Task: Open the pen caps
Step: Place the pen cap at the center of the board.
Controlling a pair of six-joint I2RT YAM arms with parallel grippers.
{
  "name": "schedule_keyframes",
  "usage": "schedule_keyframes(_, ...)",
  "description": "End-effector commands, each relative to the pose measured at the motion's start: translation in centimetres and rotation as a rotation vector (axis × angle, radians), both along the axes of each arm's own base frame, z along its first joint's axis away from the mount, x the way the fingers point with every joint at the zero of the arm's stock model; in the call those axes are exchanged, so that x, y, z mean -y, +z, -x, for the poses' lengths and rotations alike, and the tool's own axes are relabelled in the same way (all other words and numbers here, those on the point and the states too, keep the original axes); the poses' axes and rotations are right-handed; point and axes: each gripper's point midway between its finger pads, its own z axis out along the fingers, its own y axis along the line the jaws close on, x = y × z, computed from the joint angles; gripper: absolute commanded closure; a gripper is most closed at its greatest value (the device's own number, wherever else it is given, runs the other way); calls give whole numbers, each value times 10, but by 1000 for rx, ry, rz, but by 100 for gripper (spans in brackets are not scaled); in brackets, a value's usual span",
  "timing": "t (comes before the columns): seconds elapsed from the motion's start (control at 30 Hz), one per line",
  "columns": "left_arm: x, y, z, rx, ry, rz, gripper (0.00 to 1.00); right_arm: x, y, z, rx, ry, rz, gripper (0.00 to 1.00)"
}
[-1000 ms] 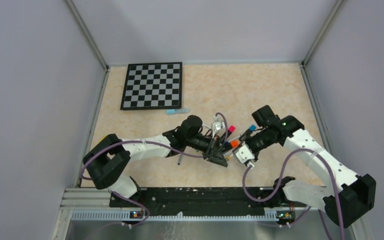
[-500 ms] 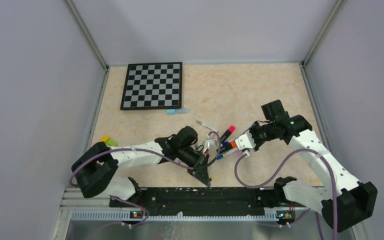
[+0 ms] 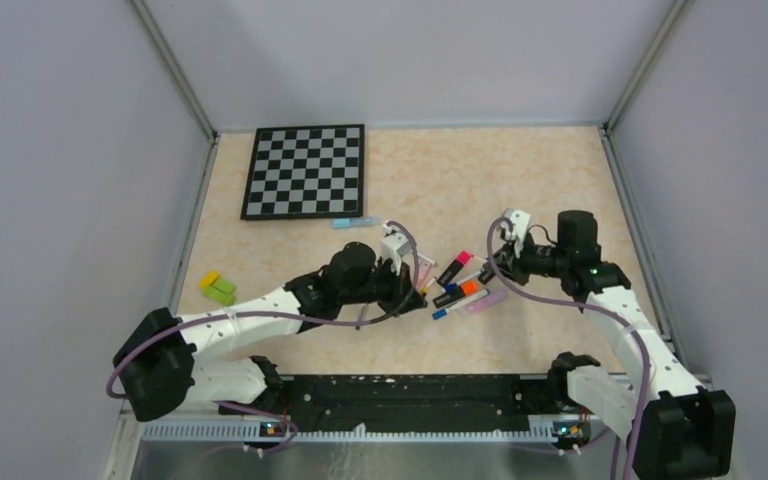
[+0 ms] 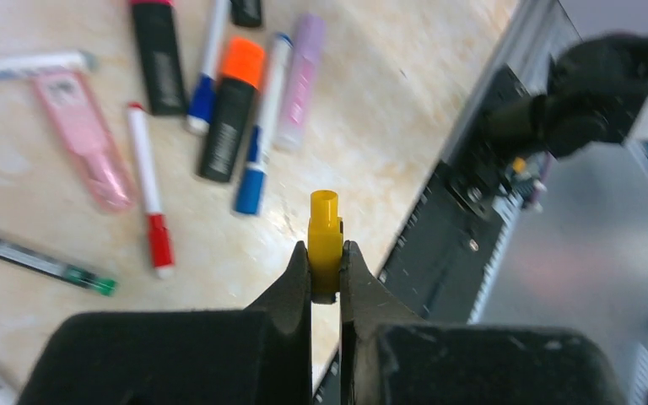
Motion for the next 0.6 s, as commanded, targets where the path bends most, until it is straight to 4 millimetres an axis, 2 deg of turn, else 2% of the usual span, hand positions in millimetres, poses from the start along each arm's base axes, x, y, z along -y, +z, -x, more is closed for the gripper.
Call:
schedule_keyframes(0.0, -3, 40, -62, 273, 214, 88, 100, -3, 28, -25, -59, -175, -175, 100)
schedule_keyframes(0.17, -15, 56, -98, 330, 296, 125, 100, 12, 22, -45, -93, -335, -176, 100)
schedule_keyframes(0.37, -31, 46, -142, 230, 356, 118, 100, 27, 13, -61, -152, -470, -200, 100)
schedule_keyframes(0.57, -29, 28, -173, 174, 387, 51, 100, 31, 4, -67, -191, -517, -201, 100)
